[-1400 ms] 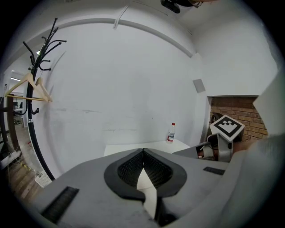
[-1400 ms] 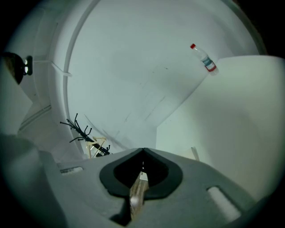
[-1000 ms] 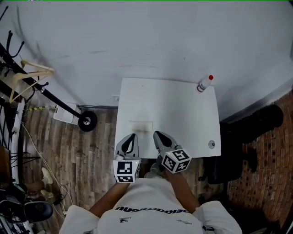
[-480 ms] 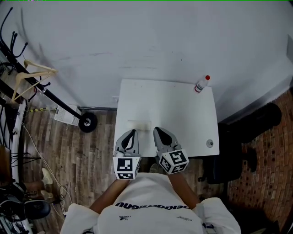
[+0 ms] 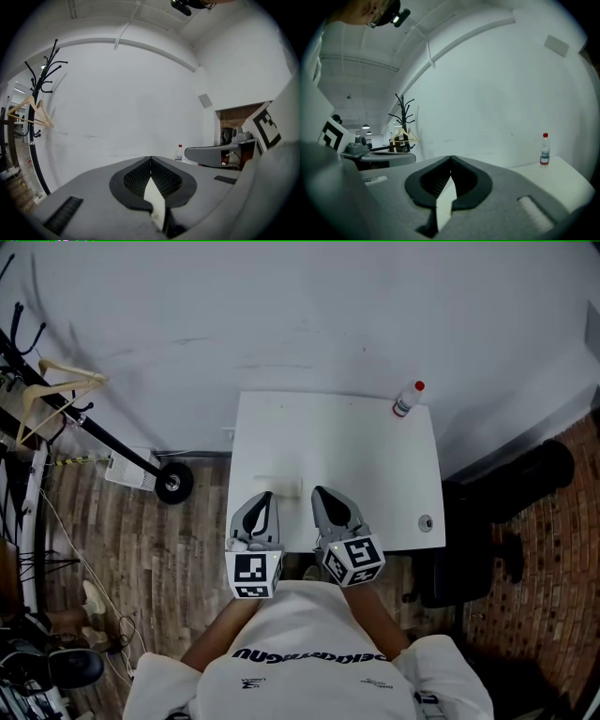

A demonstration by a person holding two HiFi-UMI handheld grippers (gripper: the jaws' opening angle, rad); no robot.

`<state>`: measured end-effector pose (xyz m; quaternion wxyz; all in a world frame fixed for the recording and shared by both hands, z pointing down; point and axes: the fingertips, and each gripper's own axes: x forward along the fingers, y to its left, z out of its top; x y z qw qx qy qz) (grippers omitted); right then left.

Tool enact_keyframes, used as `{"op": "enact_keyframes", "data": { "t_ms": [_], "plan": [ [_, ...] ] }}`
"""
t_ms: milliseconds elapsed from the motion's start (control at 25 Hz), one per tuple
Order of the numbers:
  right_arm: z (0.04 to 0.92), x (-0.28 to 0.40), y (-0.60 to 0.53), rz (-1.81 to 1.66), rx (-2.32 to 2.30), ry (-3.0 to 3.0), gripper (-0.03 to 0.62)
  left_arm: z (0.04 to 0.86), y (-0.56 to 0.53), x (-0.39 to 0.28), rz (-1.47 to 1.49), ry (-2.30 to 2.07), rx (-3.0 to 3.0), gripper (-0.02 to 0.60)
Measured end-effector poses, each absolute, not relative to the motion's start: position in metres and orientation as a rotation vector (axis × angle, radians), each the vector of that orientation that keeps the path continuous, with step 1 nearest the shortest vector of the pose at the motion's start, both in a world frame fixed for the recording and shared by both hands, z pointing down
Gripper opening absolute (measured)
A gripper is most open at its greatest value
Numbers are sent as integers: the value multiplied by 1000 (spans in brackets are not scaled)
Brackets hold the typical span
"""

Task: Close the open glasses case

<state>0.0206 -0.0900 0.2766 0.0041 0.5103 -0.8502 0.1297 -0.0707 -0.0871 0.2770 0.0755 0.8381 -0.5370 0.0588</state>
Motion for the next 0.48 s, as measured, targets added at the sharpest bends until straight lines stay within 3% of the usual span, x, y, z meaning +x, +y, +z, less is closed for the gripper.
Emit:
{"op": "enact_keyframes", "data": {
  "t_ms": [480],
  "plan": [
    [285, 16, -100, 390, 1589, -2640, -11, 284, -98, -75, 197, -1599, 2519, -2]
  ]
}}
